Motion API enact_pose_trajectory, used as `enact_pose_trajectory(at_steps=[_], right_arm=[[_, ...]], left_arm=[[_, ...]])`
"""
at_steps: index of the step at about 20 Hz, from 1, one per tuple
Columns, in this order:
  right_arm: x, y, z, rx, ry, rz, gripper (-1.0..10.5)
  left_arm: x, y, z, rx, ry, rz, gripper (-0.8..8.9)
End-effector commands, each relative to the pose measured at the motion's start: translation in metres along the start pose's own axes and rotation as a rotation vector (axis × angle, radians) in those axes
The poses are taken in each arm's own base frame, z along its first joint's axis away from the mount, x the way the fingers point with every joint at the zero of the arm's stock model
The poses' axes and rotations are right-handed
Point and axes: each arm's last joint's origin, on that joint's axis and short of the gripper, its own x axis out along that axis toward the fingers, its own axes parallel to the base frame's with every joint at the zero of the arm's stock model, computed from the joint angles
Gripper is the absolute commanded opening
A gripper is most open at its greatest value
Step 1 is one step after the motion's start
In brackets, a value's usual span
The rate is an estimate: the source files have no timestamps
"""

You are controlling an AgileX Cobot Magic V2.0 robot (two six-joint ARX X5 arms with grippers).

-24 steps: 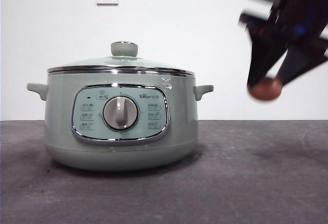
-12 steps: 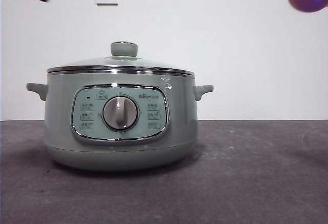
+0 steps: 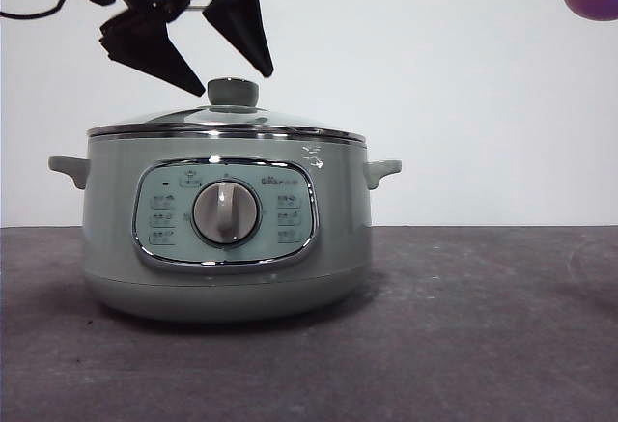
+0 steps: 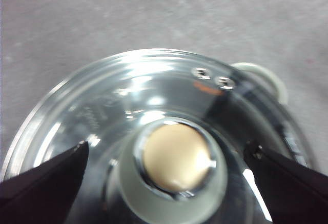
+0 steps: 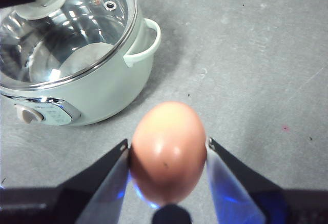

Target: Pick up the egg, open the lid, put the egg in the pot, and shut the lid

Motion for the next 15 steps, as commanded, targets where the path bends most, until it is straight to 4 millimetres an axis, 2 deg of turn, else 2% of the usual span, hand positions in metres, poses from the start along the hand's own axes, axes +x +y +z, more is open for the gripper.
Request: enact_pose_trajectory(at_steps=[1,7,8,10,13,15], right_arm=[[-0.0009,0.0002,0.0008,0.005,-0.012,0.002,-0.2],[-0.0009,0.0002,0.0009,0.004,-0.013,0.002,-0.2],[-0.0009,0.0002,0.0009,0.004,-0.013,0.002,-0.2],[-0.0009,0.0002,0.0009,0.004,-0.013,0.002,-0.2],[-0.0009,0.0002,0.001,0.005,-0.014,0.002,-0.2],[-0.0009,0.0002,0.0011,0.004,-0.016,0.002,-0.2]], left_arm=[[0.0059,0.0,0.0014,-0.003,-0.004,0.013,6.1],[0.0075,-0.0021,0.0003,-0.001,0.006,0.006,5.9],[0.0076,-0.0022,0.0001,-0.001,0.007,0.006,5.61],[0.0075,-0.0023,-0.0006,-0.002,0.016,0.005,4.22],[0.0075,-0.0025,-0.0028,-0.004,0.038,-0.003,3.97],[0.0075,-0.0026,-0.0035,-0.005,0.045,-0.006,2.72]])
